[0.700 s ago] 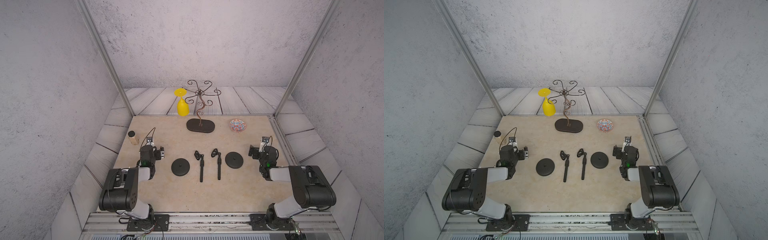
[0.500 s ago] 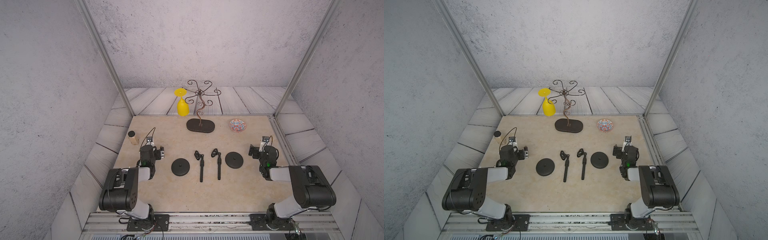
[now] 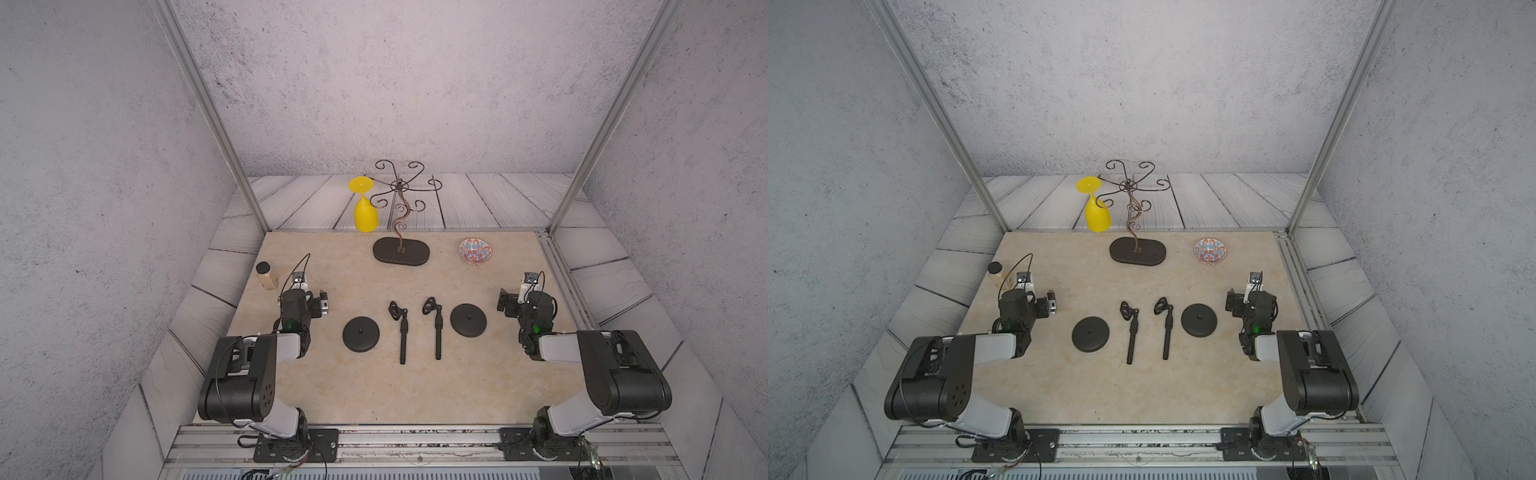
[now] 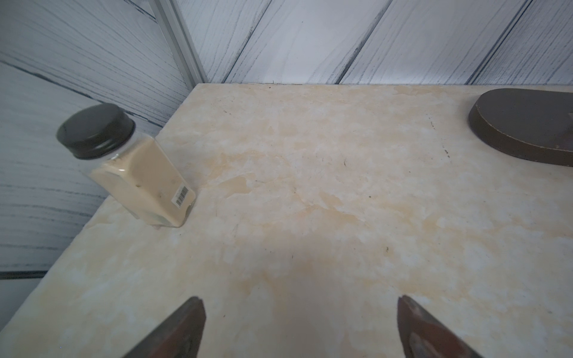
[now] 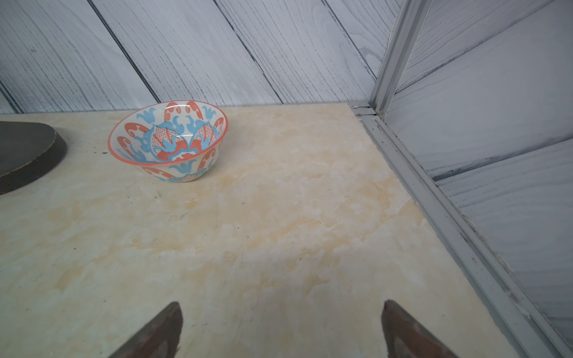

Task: Assemble a microphone stand
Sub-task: Pick up the microphone stand pole from the center of the board.

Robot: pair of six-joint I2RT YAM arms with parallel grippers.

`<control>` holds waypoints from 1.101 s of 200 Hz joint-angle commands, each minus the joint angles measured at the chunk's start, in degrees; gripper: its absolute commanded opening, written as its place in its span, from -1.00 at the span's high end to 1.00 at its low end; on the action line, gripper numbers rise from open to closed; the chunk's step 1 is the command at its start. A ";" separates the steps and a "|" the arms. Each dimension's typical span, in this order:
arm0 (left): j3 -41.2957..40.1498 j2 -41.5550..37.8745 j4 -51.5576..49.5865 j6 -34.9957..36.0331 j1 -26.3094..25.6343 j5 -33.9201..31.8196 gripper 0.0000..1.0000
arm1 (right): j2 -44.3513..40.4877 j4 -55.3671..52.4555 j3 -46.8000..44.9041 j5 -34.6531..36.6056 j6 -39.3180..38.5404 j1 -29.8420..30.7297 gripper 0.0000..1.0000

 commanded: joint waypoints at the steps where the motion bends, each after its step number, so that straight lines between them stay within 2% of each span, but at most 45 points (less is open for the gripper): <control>1: 1.07 0.37 0.97 0.66 0.44 -0.38 -0.95 | 1.22 0.86 0.75 0.54 -0.39 0.04 -0.98; 35: 0.69 0.06 1.53 0.66 0.34 -0.48 -0.95 | 0.87 1.56 0.35 0.74 -0.59 0.08 -0.97; 43: 0.86 -0.12 3.67 0.14 0.21 -2.42 -0.95 | -0.52 1.03 0.15 0.38 -1.01 0.28 -0.98; 48: 1.97 -1.37 0.08 -0.02 0.12 -3.43 -0.95 | -2.56 -0.68 0.38 -0.07 -1.50 0.54 -0.98; 64: 10.52 -8.64 -22.73 -3.51 0.05 -5.23 -0.95 | -10.94 -20.26 6.49 -0.65 0.16 1.13 -0.98; 73: 15.34 -12.15 -33.06 -4.57 0.05 -2.85 -0.95 | -13.92 -34.74 12.66 -2.89 3.01 1.15 -0.98; 88: 18.38 -17.25 -39.87 -5.61 -0.21 4.70 -0.95 | -15.57 -51.37 20.82 -9.02 6.63 1.96 -0.98; 106: 17.93 -22.19 -41.96 -11.69 -1.47 11.33 -0.85 | -15.95 -62.19 25.82 -10.40 10.89 6.19 -0.96; 118: 17.86 -24.40 -45.14 -14.74 -2.98 13.39 -0.77 | -15.60 -65.63 27.38 -10.27 13.08 10.18 -0.92; 137: 16.66 -27.67 -50.25 -17.98 -6.52 12.87 -0.75 | -13.43 -68.93 28.61 -9.35 16.90 17.84 -0.83; 162: 11.82 -32.32 -51.78 -21.75 -11.11 12.69 -0.75 | -7.36 -70.42 30.08 -10.31 22.43 26.34 -0.66; 191: 6.62 -36.17 -51.64 -25.88 -15.45 12.61 -0.72 | -1.96 -69.15 29.35 -8.86 27.40 32.36 -0.37; 220: 4.65 -36.84 -52.40 -27.00 -17.78 13.83 -0.71 | 1.18 -69.71 29.56 -7.08 29.03 36.08 -0.09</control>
